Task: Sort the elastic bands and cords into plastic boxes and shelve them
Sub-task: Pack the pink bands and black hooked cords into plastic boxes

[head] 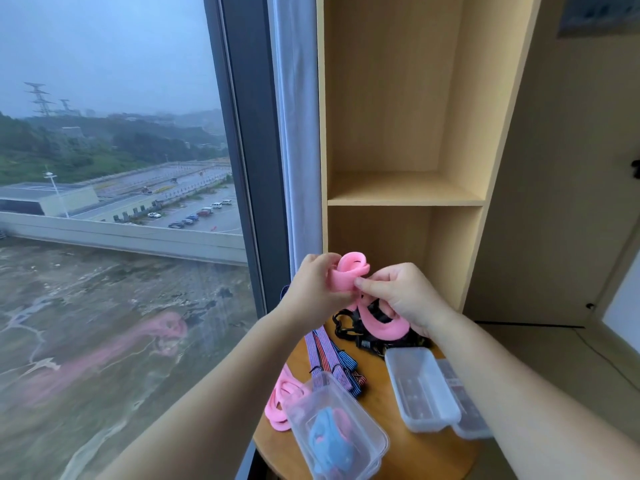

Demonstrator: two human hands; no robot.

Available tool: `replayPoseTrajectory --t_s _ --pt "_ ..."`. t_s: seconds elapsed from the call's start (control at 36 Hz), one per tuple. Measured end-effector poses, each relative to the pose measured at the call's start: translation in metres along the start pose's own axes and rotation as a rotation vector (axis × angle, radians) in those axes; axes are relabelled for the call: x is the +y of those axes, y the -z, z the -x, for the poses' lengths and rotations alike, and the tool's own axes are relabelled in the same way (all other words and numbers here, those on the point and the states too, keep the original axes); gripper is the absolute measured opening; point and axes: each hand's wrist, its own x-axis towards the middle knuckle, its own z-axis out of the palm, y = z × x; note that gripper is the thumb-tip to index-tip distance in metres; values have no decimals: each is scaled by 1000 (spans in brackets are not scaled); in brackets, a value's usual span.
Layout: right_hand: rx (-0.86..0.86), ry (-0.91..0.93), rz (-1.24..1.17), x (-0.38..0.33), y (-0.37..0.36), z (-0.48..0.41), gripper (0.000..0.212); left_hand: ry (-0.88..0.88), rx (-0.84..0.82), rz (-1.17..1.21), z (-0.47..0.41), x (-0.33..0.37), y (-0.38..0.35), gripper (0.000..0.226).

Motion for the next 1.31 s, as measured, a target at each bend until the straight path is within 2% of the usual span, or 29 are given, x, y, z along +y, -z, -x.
replayPoseTrajectory --t_s 0.11,0.19,0.28,0.36,0.42,0.44,0.53,0.64,0.69,0.78,0.89,1.0,1.11,1.17,1.22,1.31 --pt "-4 23 71 -2 2 0 30 79 -148 -26 3 1 -1 52" --pt "-40 33 143 -4 8 2 25 150 -260 115 4 0 4 46" --pt "-77 69 257 -8 11 3 21 168 -300 158 3 -1 7 42" --pt "-154 95 377 -11 15 4 21 161 -252 170 3 -5 6 32" --pt "-208 105 426 -13 20 4 5 194 -188 211 3 -10 6 26" --pt "-228 111 431 -13 23 4 6 223 -166 264 3 -12 6 24" --pt "-238 138 395 -10 28 4 21 299 -117 403 4 -17 3 19" --pt "-153 253 301 -4 23 8 44 376 -11 563 7 -18 -2 13" --pt "-166 281 277 -4 20 11 42 397 11 606 7 -18 -4 10" --pt "-192 292 284 -5 18 15 30 455 26 708 7 -17 -4 17" --pt "-213 344 351 -5 22 16 42 513 31 863 8 -16 -3 27" --pt "-85 418 404 1 21 14 61 507 62 974 8 -9 -9 41" --pt "50 611 536 10 8 12 56 529 50 1186 9 0 -13 40" --pt "103 727 587 11 4 12 53 525 -12 1262 10 4 -12 35" --pt "107 792 644 10 2 13 48 481 -96 1215 11 4 -14 40" --pt "35 759 643 13 2 17 39 480 -37 1102 12 0 -15 59"
